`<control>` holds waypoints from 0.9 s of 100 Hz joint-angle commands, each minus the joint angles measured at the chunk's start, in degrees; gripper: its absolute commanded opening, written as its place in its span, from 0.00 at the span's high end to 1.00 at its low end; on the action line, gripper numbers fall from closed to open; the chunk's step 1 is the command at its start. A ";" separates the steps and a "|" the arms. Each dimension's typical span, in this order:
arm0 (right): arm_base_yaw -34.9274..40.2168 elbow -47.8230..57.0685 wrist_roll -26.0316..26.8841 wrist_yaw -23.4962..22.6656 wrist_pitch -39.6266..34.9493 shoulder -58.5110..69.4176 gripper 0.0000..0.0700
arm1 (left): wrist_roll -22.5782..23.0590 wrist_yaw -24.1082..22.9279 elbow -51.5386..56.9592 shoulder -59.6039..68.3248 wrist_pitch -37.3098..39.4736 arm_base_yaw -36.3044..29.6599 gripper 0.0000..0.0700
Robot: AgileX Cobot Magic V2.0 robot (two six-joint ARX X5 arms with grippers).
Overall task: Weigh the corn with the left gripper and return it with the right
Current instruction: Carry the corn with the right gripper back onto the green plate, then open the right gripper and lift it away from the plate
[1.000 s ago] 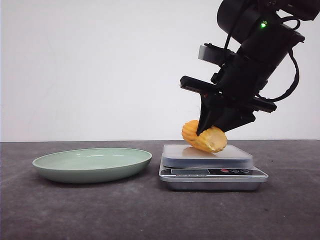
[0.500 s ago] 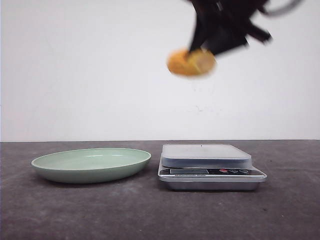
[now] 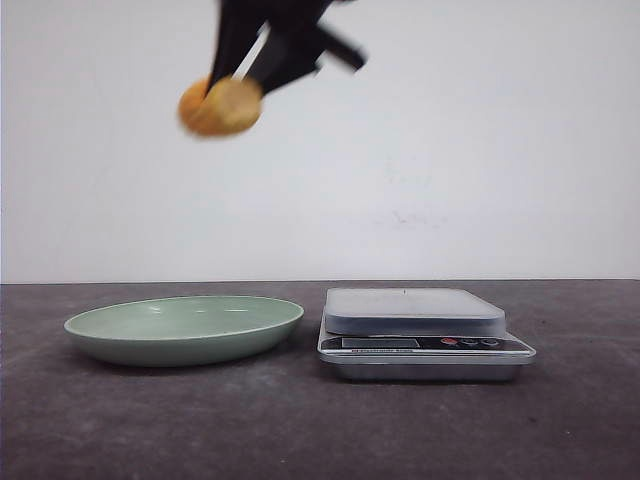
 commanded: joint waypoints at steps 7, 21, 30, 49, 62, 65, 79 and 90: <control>0.61 4.46 -1.38 0.83 -1.20 7.04 1.00 | -0.66 -0.15 0.74 0.00 -1.42 -0.33 0.38; 0.61 5.62 -1.57 1.03 -1.75 12.11 1.00 | -0.76 -0.15 0.74 0.00 -1.42 -0.33 0.38; 0.61 5.62 -1.75 0.96 -2.38 14.21 0.82 | -0.87 -0.13 0.74 0.00 -1.42 -0.33 0.38; 0.98 5.62 -1.92 0.83 -3.17 15.93 0.28 | -0.90 -0.13 0.74 0.00 -1.42 -0.33 0.38; 1.40 5.79 -1.97 2.67 -2.91 15.85 0.28 | -0.87 -0.15 0.74 0.00 -1.42 -0.33 0.38; 1.40 6.03 -2.05 2.99 -3.19 15.58 0.28 | -0.87 -0.15 0.74 0.00 -1.42 -0.33 0.38; -0.20 6.38 -3.19 2.84 -6.19 12.26 0.28 | -0.85 -0.15 0.74 0.00 -1.42 -0.33 0.38; -2.54 6.38 -4.26 2.80 -9.77 7.54 0.28 | -0.85 -0.15 0.74 0.00 -1.42 -0.33 0.38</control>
